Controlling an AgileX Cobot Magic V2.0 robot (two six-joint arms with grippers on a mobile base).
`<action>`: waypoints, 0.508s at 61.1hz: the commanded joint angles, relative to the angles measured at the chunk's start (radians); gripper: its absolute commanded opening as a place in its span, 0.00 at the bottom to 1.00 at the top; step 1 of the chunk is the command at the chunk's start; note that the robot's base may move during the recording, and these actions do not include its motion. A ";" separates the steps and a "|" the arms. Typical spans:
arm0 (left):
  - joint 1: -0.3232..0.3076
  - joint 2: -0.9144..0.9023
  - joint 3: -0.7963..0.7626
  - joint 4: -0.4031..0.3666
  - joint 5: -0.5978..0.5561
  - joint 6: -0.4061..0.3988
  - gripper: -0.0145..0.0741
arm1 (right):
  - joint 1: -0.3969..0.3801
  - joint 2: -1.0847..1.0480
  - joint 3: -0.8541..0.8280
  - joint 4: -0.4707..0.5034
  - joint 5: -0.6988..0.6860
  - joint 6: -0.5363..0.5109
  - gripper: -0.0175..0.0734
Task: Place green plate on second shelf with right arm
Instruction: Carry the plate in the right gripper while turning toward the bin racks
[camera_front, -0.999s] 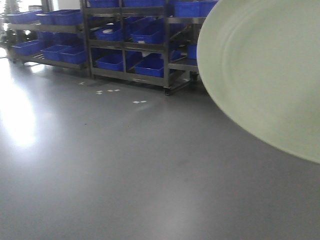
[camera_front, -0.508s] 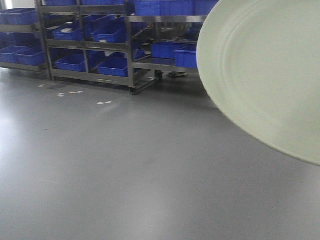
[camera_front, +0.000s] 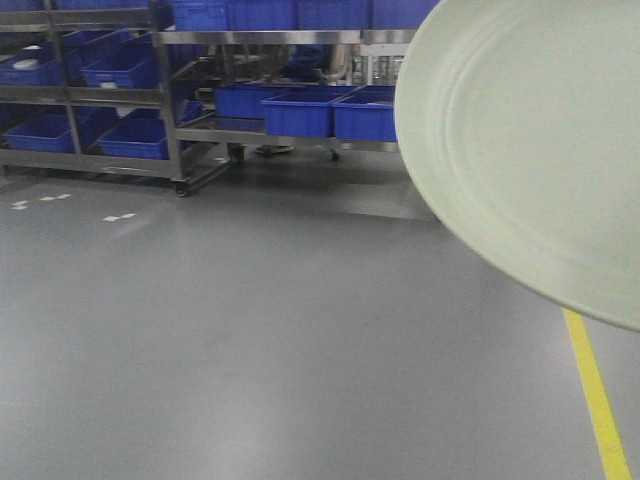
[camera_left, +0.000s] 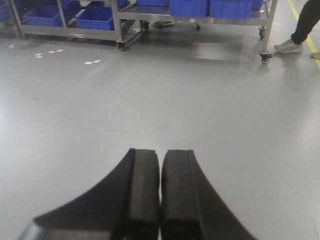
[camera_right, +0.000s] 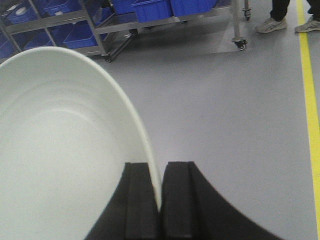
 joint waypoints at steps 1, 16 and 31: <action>-0.002 -0.021 0.040 -0.001 -0.082 0.000 0.30 | -0.004 0.002 -0.035 0.010 -0.108 0.003 0.25; -0.002 -0.021 0.040 -0.001 -0.082 0.000 0.30 | -0.004 0.002 -0.035 0.010 -0.108 0.003 0.25; -0.002 -0.021 0.040 -0.001 -0.082 0.000 0.30 | -0.004 0.002 -0.035 0.010 -0.108 0.003 0.25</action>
